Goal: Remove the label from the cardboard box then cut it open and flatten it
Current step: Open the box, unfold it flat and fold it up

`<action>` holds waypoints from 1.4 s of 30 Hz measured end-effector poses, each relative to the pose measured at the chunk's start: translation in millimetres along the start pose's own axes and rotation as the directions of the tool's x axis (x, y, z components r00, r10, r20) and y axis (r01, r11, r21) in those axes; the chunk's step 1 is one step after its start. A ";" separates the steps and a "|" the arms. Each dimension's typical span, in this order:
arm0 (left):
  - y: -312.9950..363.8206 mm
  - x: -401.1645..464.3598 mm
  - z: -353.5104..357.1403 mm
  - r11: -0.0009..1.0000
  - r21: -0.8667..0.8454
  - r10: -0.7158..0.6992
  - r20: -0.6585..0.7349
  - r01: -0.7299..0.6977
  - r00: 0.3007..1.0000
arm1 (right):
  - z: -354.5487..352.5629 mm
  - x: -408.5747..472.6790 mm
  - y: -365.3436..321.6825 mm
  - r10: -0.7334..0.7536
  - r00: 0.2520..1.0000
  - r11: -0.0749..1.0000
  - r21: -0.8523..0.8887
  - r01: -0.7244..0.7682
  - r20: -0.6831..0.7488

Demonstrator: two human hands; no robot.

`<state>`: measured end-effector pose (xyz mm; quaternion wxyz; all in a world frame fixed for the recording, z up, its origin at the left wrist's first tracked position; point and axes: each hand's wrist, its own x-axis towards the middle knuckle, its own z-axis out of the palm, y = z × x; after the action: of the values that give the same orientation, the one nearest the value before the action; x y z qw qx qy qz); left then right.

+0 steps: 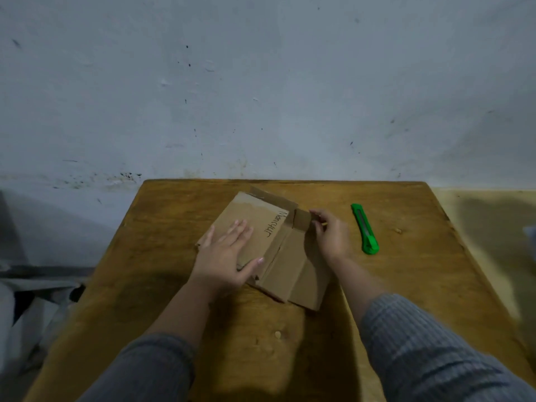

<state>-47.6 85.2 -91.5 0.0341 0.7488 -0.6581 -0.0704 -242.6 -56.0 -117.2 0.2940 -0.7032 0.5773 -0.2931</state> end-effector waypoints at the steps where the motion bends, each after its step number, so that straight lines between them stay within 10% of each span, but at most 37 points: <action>1: 0.1 -8.0 1.4 1.000 -0.025 -0.012 -0.014 0.012 1.000 | -2.8 -14.4 1.5 0.016 0.999 1.000 -0.002 -0.016 -0.029; 8: -0.1 -76.7 20.1 0.937 -0.311 -0.227 -0.204 0.158 0.952 | -20.4 -127.8 -1.0 0.263 0.945 0.965 0.055 -0.257 -0.192; 15: -8.8 -115.8 28.2 0.864 -0.473 -0.205 -0.014 0.174 0.979 | -28.6 -207.2 -4.1 0.415 0.878 0.908 0.168 -0.384 -0.239; 23: -5.9 -113.0 15.9 0.808 -0.588 -0.143 -0.120 0.045 0.982 | -31.8 -244.9 -2.8 0.333 0.915 0.942 0.050 -0.331 -0.228; 28: -12.0 -105.8 15.3 0.830 -0.558 -0.111 -0.143 0.012 0.983 | -42.9 -217.8 -29.7 -0.297 0.936 0.911 -0.350 0.218 -0.189; 33: -12.5 -108.2 20.3 0.818 -0.574 -0.149 -0.163 0.029 0.975 | -35.9 -190.9 -36.9 -0.100 0.995 0.872 -0.481 0.089 0.002; 42: -20.0 -108.3 28.2 0.805 -0.592 -0.164 -0.198 0.015 0.966 | -32.3 -157.1 -60.8 0.072 0.950 0.994 0.101 -0.043 -0.304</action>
<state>-45.6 196.3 -115.7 0.3392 0.7350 -0.5588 -0.1803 -253.3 106.0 -61.8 0.2415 -0.6174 0.6220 -0.4167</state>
